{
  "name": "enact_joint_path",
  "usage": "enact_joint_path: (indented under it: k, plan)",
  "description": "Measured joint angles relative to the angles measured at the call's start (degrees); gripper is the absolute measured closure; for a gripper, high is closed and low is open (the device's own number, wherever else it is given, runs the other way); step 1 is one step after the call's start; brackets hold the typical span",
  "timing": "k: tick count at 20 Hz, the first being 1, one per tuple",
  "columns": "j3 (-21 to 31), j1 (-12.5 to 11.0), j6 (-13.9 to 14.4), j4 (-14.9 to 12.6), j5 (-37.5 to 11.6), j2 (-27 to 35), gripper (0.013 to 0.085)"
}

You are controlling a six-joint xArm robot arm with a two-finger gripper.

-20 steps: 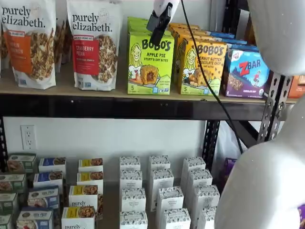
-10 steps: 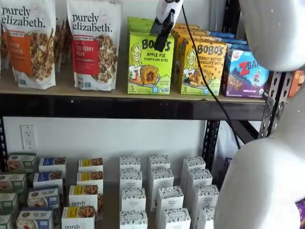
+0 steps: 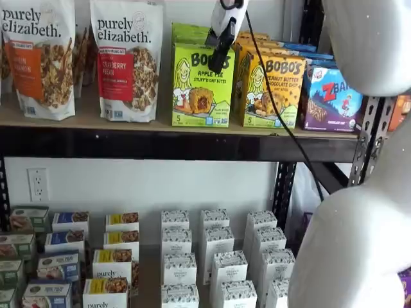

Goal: Pick the green box on the top shelf, the fourth from the left

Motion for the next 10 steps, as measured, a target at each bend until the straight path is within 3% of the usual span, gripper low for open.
enact_joint_path:
  k: [3, 5, 9, 10]
  plan:
    - [0.00, 0.15, 0.07, -0.60, -0.11, 0.10, 0.0130]
    - [0.04, 0.24, 0.13, -0.88, -0.18, 0.15, 0.0210]
    - [0.21, 0.33, 0.18, -0.94, -0.30, 0.14, 0.0250]
    - [0.23, 0.33, 0.18, -0.87, -0.29, 0.14, 0.0290]
